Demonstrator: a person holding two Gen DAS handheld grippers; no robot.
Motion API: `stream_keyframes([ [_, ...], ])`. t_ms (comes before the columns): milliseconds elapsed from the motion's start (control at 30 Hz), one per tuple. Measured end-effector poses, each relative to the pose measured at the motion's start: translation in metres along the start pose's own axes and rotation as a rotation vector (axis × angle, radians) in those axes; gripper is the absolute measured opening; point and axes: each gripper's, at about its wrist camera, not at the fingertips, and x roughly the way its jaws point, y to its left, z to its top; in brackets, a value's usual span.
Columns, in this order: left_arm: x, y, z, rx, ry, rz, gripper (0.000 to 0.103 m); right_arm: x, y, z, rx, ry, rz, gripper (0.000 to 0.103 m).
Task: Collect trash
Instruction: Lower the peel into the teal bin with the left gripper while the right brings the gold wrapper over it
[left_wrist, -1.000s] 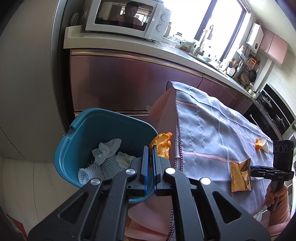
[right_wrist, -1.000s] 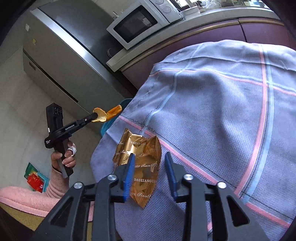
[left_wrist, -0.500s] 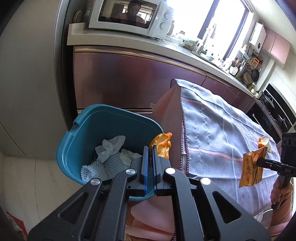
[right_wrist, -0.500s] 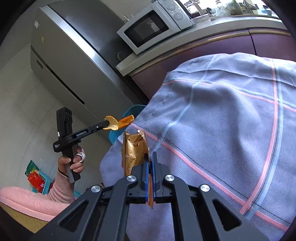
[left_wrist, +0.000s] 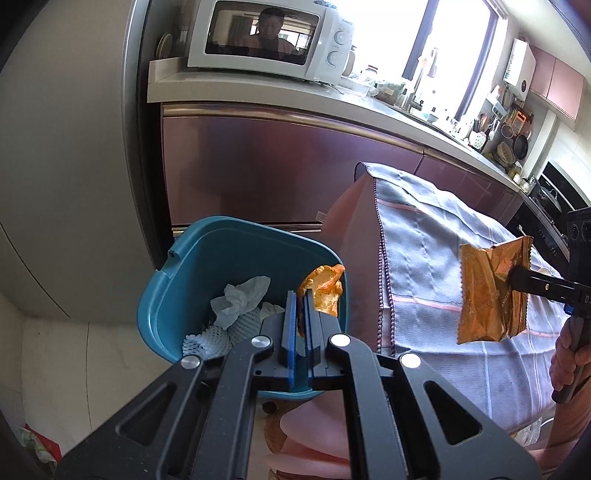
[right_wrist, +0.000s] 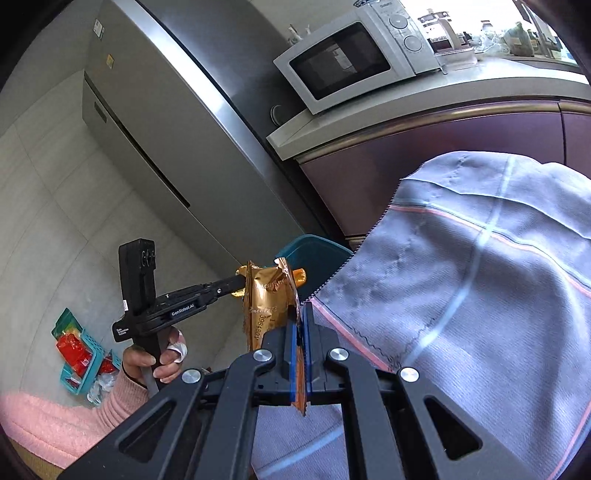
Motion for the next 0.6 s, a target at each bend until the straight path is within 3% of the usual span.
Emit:
stream_keyframes([
  [600,-0.001,0.018,-0.002,-0.027,-0.011,0.045,0.004,0.081,0.031,0.032,-0.051,0.09,-0.014,0.002],
])
